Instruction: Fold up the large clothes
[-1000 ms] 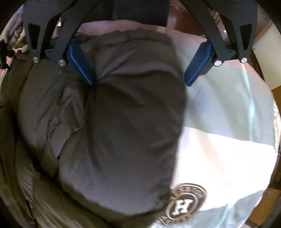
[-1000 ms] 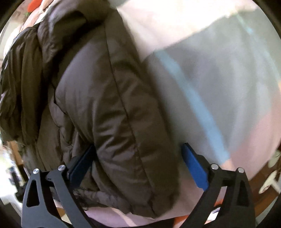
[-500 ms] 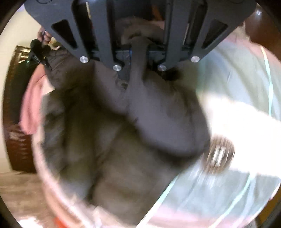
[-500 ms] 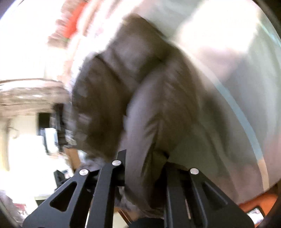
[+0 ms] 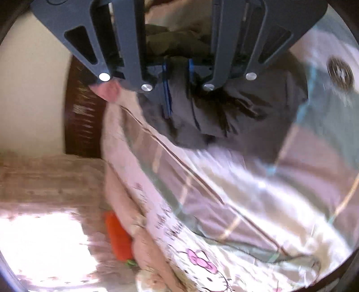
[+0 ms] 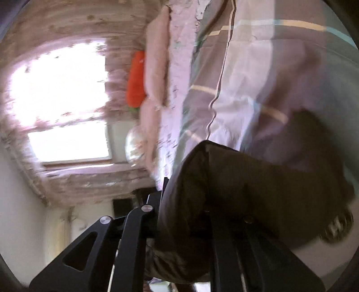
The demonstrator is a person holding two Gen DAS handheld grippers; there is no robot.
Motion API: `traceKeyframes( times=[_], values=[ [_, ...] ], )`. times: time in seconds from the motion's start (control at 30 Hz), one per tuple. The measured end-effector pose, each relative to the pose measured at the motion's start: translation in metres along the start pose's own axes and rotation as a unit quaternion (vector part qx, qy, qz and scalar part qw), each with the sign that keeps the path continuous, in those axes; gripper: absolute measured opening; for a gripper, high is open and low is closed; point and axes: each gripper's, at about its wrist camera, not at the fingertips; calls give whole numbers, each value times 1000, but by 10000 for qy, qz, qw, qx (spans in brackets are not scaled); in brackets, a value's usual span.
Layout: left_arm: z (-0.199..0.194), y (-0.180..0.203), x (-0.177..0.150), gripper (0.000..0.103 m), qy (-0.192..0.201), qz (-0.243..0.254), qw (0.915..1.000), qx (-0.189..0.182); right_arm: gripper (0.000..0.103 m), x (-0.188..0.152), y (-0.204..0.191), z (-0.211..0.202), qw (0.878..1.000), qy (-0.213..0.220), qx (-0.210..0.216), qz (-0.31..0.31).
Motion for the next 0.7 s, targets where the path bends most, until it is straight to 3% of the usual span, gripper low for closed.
traceKeyframes(
  times=[0.13,0.27,0.33,0.37,0.43,0.5,0.53,0.57,0.6,0.63,0.67,0.7],
  values=[
    [58,-11,45,17,150,-367,9965,734,16,24,-12,63,9956,97,-915,-167],
    [97,-68,48,18,-37,-908,9895,1120,22,29,16,107,9891,-162,-1458,-104],
    [107,-91,46,19,-226,-1264,9872,951,23,35,39,119,9886,-363,-1430,309],
    [105,-102,46,21,-255,-1546,9853,687,24,38,47,118,9888,-432,-1340,495],
    [100,-113,56,25,-277,-1903,9808,311,31,48,55,110,9926,-432,-876,727],
    [87,-113,75,28,-75,-1916,9814,108,55,58,44,95,9962,-277,-597,570],
    [75,-106,82,36,85,-1781,9839,106,59,61,36,87,9975,-145,-524,461],
    [57,-93,92,60,450,-1485,9875,267,65,65,29,79,9980,35,-534,342],
    [41,-84,98,75,824,-1250,9878,435,79,68,18,65,9967,450,-668,98],
    [14,-69,101,89,1385,-976,9837,607,87,69,5,50,9907,989,-908,-219],
    [-2,-58,100,89,1661,-801,9809,622,96,68,-5,41,9838,1336,-1112,-449],
    [-14,-42,99,89,1729,-511,9816,634,97,64,-19,30,9749,1576,-1350,-811]
  ],
)
Point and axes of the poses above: each gripper's, at about its wrist camera, not at the fingertips, and z roughly the way its jaws point, y to its right, x to its top, and after that the axes turned 6 degrees about -x, right-handed
